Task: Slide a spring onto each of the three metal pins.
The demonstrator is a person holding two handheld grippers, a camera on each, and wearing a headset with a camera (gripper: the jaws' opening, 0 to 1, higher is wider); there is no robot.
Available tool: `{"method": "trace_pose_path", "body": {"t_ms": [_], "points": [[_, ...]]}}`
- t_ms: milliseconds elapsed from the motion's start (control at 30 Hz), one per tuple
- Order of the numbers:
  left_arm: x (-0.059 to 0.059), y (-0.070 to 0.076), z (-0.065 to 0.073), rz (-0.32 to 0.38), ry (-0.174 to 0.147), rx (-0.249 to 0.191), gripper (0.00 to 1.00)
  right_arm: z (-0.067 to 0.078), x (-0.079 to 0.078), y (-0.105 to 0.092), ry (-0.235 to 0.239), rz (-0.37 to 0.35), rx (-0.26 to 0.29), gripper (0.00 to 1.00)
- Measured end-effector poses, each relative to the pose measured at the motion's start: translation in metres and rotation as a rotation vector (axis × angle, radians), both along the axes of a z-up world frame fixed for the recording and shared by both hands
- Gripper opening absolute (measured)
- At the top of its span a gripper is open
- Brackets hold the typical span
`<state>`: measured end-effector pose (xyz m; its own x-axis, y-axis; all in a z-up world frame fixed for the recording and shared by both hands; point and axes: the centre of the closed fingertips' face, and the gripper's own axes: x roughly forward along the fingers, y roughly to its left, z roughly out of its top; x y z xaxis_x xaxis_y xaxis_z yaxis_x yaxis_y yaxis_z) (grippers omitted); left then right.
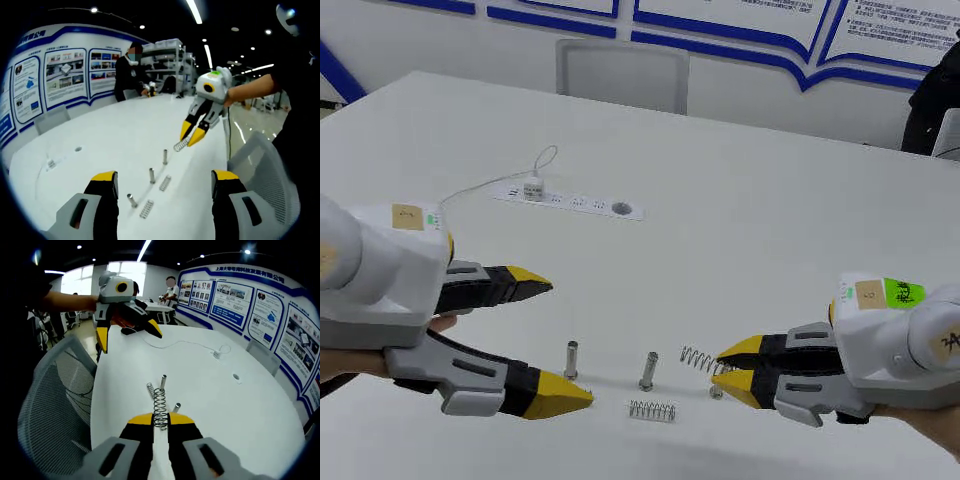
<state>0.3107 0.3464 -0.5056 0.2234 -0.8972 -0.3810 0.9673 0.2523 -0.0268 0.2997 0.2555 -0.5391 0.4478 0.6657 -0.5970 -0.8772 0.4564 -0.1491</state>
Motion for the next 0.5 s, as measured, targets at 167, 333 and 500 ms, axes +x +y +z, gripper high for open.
{"method": "trace_pose_path", "body": {"t_ms": [167,333,500], "points": [[-0.006,-0.016,0.006,-0.033,-0.027,-0.026,0.74,0.006,-0.013,0.020,-0.006,0.071,-0.023,0.10],[-0.012,-0.026,-0.002,-0.048,0.007,-0.048,0.70,0.007,-0.019,0.032,-0.013,0.120,-0.048,0.10],[-0.019,-0.030,-0.011,-0.062,0.010,-0.050,0.63,0.010,-0.023,0.039,-0.008,0.144,-0.040,0.10]]}}
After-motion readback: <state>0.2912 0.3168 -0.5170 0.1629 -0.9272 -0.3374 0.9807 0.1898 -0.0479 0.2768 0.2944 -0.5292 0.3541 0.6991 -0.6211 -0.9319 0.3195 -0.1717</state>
